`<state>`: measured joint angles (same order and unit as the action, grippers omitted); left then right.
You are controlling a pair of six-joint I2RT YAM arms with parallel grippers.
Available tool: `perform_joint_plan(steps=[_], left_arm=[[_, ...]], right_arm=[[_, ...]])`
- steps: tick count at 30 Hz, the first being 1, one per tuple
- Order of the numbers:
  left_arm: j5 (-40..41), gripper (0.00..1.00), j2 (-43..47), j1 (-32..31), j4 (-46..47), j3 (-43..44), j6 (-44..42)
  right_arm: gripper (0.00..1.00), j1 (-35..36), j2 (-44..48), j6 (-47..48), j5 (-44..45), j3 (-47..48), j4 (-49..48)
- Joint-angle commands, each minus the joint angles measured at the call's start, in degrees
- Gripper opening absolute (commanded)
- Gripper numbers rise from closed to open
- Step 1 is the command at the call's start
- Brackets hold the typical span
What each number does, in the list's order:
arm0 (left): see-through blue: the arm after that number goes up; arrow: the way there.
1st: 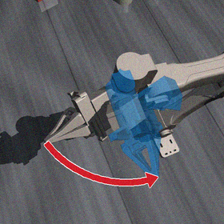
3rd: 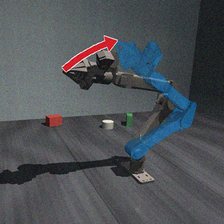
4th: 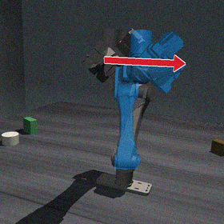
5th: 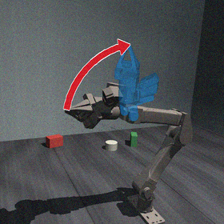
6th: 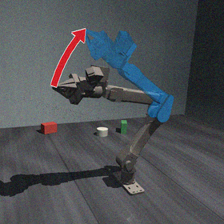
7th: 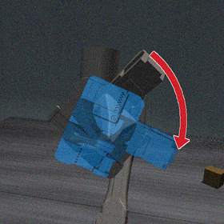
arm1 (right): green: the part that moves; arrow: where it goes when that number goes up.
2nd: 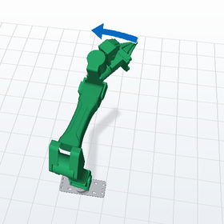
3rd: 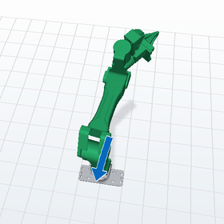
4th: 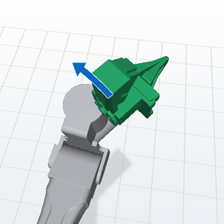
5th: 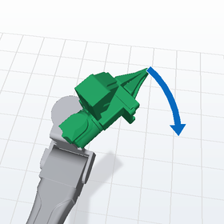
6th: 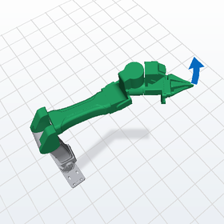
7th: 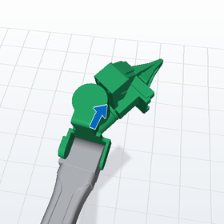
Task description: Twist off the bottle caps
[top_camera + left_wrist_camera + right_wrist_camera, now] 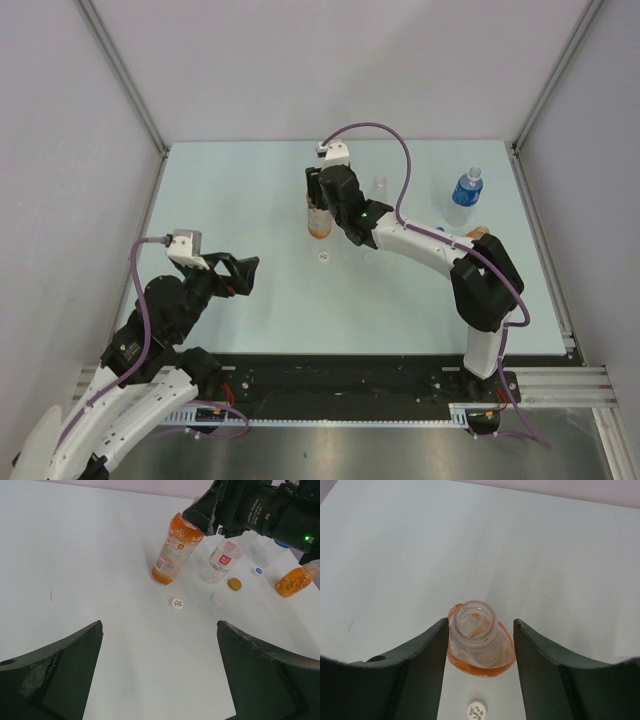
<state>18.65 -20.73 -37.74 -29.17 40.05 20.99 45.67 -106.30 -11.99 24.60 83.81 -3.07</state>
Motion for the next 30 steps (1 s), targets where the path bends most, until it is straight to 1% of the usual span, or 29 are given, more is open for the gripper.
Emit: perform_joint_plan(steps=[1, 9, 30], left_arm=[[-1.0, 1.0, -0.4, 0.3, 1.7, -0.3, 0.3], [-1.4, 1.0, -0.7, 0.3, 2.0, -0.9, 0.5], [-1.9, 1.0, -0.8, 0.3, 2.3, -1.0, 0.5]], right_arm=[[0.57, 0.3, 1.3, -0.5, 0.4, 1.2, -0.5], [0.63, 1.1, 2.1, -0.2, 1.5, 0.5, -0.4], [0.62, 1.6, 2.7, 0.1, 2.0, -0.1, -0.4]])
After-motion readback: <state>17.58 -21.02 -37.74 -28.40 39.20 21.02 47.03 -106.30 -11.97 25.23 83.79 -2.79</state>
